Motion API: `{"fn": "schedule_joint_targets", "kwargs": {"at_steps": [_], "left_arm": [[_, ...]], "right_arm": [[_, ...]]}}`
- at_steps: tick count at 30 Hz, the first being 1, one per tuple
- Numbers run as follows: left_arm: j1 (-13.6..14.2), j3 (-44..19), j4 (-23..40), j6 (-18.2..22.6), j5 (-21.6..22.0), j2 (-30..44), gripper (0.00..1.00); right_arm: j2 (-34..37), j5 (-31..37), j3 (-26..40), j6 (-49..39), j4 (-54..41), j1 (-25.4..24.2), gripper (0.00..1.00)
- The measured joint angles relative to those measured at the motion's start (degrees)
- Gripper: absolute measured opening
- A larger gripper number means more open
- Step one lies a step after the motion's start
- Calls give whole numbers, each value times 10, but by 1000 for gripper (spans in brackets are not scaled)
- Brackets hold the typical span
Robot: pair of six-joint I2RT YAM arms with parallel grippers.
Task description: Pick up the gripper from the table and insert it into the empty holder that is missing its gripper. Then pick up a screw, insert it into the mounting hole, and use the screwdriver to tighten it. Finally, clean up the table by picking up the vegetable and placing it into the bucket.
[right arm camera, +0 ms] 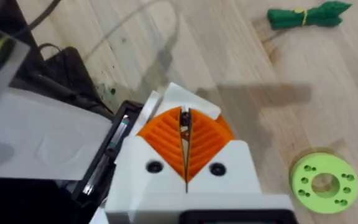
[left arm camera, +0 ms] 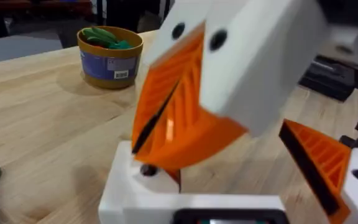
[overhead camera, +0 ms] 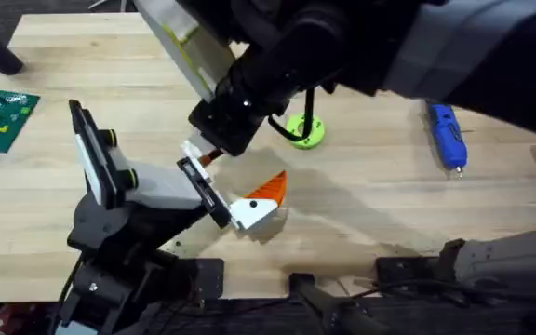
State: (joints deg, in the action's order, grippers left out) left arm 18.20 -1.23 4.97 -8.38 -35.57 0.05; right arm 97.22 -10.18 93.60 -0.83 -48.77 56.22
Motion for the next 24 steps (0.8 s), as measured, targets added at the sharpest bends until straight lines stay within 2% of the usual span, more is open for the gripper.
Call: {"fn": "schedule_joint_targets", "kwargs": {"at_steps": [24], "left_arm": [[-1,0,1,-11,5,3,982]], "right_arm": [[11,-15,0,4,1,-4,8]]}}
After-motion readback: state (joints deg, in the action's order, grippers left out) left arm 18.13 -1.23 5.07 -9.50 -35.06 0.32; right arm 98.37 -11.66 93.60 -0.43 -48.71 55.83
